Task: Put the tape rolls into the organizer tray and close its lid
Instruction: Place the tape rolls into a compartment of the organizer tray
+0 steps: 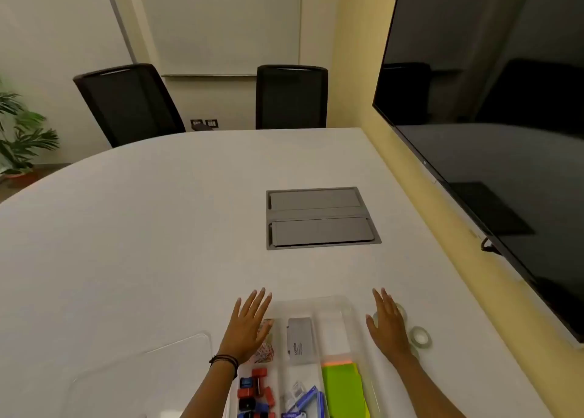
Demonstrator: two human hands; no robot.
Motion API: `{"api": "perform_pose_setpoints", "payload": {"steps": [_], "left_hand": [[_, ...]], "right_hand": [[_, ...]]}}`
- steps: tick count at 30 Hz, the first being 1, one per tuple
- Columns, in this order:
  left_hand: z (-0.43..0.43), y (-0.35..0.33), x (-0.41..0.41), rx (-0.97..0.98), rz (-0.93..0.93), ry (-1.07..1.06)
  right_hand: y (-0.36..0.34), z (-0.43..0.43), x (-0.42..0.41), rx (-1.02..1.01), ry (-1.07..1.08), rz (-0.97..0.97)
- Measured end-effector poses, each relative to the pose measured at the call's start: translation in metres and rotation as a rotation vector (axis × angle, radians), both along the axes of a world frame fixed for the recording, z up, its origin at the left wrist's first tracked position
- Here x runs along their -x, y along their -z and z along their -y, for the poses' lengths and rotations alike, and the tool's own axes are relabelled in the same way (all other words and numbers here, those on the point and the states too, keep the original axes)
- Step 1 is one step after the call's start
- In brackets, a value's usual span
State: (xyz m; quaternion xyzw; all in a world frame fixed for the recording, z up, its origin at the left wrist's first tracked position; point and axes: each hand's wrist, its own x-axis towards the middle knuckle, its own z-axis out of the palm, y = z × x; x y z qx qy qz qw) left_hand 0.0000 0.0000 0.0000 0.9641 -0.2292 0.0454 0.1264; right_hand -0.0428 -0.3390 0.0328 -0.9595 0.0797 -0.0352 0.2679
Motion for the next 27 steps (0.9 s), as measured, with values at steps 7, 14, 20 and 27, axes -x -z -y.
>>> {"api": "perform_pose_setpoints", "payload": {"steps": [7, 14, 20, 27], "left_hand": [[-0.01, 0.011, -0.002, -0.067, -0.163, 0.054], [-0.009, 0.002, -0.005, -0.169, -0.283, 0.032], [-0.003, -0.001, -0.005, -0.129, -0.424, -0.009], [0.002, -0.002, -0.006, -0.082, -0.346, -0.046]], "right_hand": [[0.018, 0.004, 0.003, 0.05, -0.001, -0.344], [0.03, 0.007, 0.0, 0.177, -0.023, -0.42], [0.03, 0.009, -0.002, 0.085, 0.122, -0.186], [0.049, 0.025, -0.012, 0.142, 0.023, -0.231]]}}
